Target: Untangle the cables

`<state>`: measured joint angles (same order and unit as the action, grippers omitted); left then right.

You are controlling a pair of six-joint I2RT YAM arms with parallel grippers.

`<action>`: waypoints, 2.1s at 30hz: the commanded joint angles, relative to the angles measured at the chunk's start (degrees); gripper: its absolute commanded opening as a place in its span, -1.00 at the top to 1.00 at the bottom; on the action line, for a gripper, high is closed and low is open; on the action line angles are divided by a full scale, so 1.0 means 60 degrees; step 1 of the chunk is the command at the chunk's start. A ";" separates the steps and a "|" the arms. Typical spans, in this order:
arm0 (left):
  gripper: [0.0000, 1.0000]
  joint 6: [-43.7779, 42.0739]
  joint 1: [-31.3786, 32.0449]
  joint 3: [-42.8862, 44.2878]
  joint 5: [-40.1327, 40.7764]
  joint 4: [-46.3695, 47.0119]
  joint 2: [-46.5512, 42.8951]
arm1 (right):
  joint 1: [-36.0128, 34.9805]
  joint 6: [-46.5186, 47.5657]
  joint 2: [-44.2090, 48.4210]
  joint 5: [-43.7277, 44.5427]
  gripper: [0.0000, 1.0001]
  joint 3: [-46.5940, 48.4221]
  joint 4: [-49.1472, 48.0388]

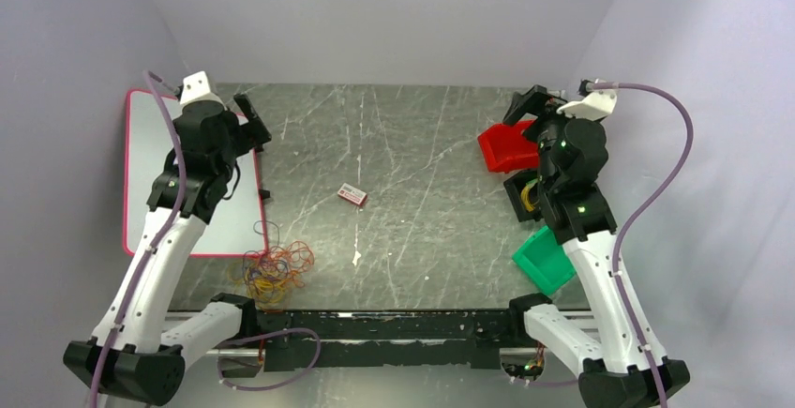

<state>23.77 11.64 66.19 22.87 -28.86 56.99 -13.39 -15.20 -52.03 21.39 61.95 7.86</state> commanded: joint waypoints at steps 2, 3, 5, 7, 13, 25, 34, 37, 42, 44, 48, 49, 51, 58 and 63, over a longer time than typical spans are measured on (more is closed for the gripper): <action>-0.96 -0.0016 -0.0095 0.0355 -0.0870 -0.0101 0.0402 | 0.0384 0.0150 -0.0001 -0.0795 -0.98 0.0420 -0.0254; -0.97 -0.0018 -0.0101 0.0378 -0.0999 -0.0108 0.0473 | 0.0422 0.0155 -0.0051 -0.0930 -0.99 0.0476 -0.0216; -0.97 -0.0043 -0.0112 0.0384 -0.1251 -0.0121 0.0570 | 0.0481 0.0107 -0.0179 -0.1229 -0.99 0.0596 -0.0092; -0.97 -0.0030 -0.0122 0.0333 -0.1318 -0.0132 0.0599 | 0.0527 -0.0098 -0.0346 -0.1322 -0.99 0.0734 0.0156; -0.98 -0.0225 -0.0138 0.0221 -0.1308 -0.0387 0.0408 | 0.0576 -0.0388 -0.0932 -0.2554 -0.99 0.1088 0.0809; -0.98 -0.0348 -0.0161 -0.0422 -0.1044 -0.0242 -0.0176 | -0.1343 0.0096 -0.2906 -0.4569 -1.00 0.1473 0.2129; -0.98 -0.0318 -0.1360 -0.0840 -0.1691 -0.0635 -0.0353 | -0.5169 0.0233 -0.4072 -0.4501 -1.00 0.0415 0.0370; -0.98 -0.0332 -0.2609 -0.1161 -0.2692 -0.0417 -0.0414 | -0.6398 0.0434 -0.4424 -0.4273 -1.00 0.0226 -0.0387; -0.98 -0.0528 -0.3009 -0.1474 -0.2488 -0.0141 -0.0456 | -0.7961 0.0425 -0.5325 -0.4480 -1.00 -0.0023 -0.1706; -0.98 -0.0818 -0.3023 -0.1668 -0.2251 0.0067 -0.0669 | -0.8463 0.0447 -0.5969 -0.4614 -1.00 0.0161 -0.2022; -0.98 -0.1056 -0.3024 -0.1284 -0.1985 -0.0087 -0.0943 | -0.9320 0.0542 -0.7464 -0.4670 -1.00 0.1037 -0.2099; -0.98 -0.1114 -0.3024 -0.1189 -0.1901 -0.0103 -0.1021 | -0.9428 0.0518 -0.7700 -0.4728 -1.00 0.1274 -0.2126; -0.98 -0.1233 -0.3016 -0.0987 -0.1722 -0.0204 -0.1163 | -0.9608 0.0444 -0.8370 -0.4876 -1.00 0.1670 -0.2186; -0.97 -0.1344 -0.3020 -0.0603 -0.1723 -0.0551 -0.1362 | -1.0075 0.0735 -0.9857 -0.5143 -1.00 0.3087 -0.1890; -0.98 -0.1362 -0.3024 -0.0428 -0.1849 -0.0725 -0.1325 | -1.0283 0.1032 -1.0682 -0.5077 -1.00 0.3862 -0.1570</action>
<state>16.69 -6.13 61.56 11.97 -31.66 49.12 -73.97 -11.38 -113.27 -9.04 81.76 -2.46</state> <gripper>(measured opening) 0.987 0.997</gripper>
